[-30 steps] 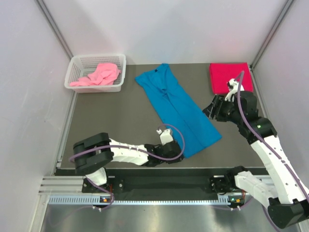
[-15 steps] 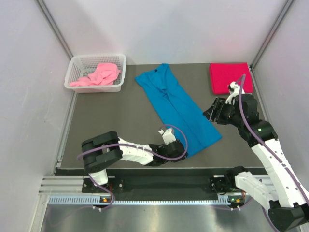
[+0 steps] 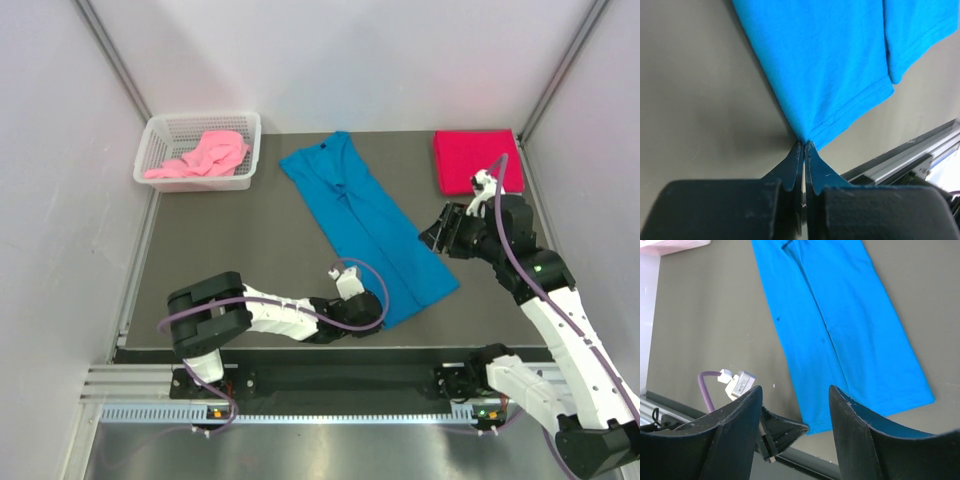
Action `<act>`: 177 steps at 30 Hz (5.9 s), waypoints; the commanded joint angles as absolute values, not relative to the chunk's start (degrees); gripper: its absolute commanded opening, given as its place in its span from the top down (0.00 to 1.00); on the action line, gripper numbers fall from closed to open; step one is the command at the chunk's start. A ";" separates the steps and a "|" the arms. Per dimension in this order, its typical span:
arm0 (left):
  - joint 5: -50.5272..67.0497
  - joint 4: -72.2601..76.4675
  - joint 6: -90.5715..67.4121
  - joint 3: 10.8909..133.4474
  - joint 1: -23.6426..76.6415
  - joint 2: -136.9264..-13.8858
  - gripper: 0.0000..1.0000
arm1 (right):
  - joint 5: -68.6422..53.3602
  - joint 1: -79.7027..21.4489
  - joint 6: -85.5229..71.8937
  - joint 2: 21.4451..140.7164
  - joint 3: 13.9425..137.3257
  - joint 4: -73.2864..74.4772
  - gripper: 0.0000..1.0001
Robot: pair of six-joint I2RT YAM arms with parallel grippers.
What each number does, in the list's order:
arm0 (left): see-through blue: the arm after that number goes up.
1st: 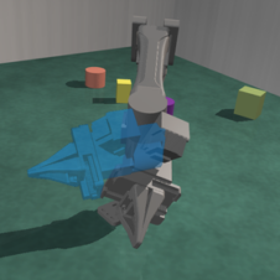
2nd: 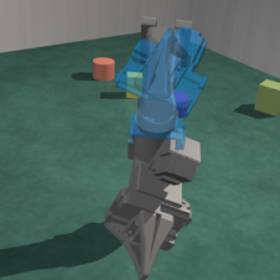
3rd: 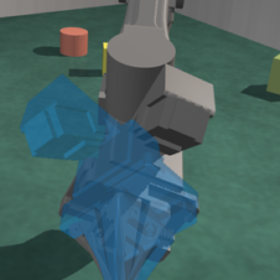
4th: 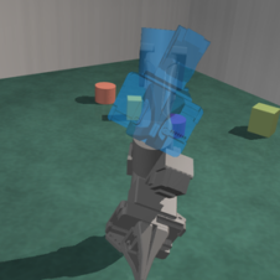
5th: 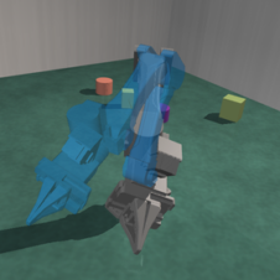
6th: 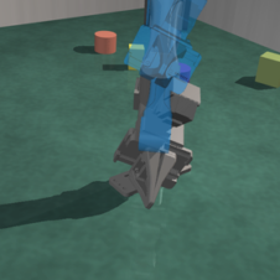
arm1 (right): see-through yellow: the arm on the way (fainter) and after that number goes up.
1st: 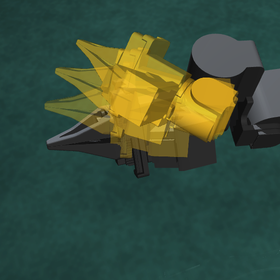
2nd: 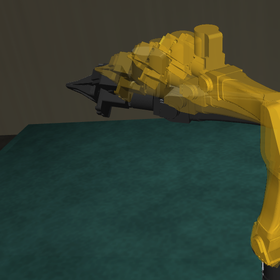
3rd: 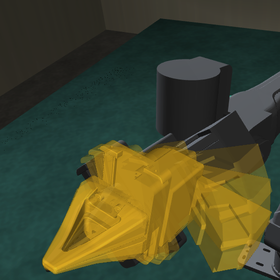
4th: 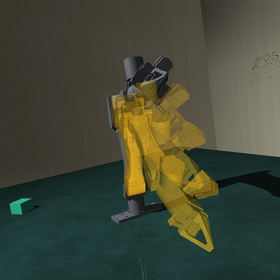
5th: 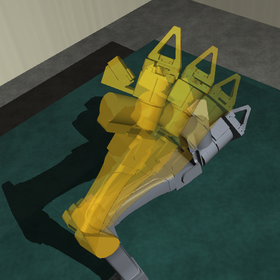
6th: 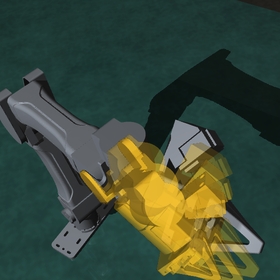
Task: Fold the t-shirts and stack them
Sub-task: Fold the tshirt
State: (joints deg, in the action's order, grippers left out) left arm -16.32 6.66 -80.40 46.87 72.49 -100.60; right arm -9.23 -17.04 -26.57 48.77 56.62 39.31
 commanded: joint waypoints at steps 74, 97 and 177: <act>-17.76 -32.62 -76.11 14.07 72.77 -33.92 0.46 | -8.26 -51.33 -68.02 39.80 8.88 15.48 0.52; -20.74 -30.93 -77.78 11.33 72.60 -31.29 0.52 | -6.07 -53.79 -70.84 39.74 9.76 13.17 0.52; -15.82 -28.38 -78.84 19.84 72.51 -40.42 1.00 | 4.74 -65.56 -74.10 41.04 14.32 17.55 1.00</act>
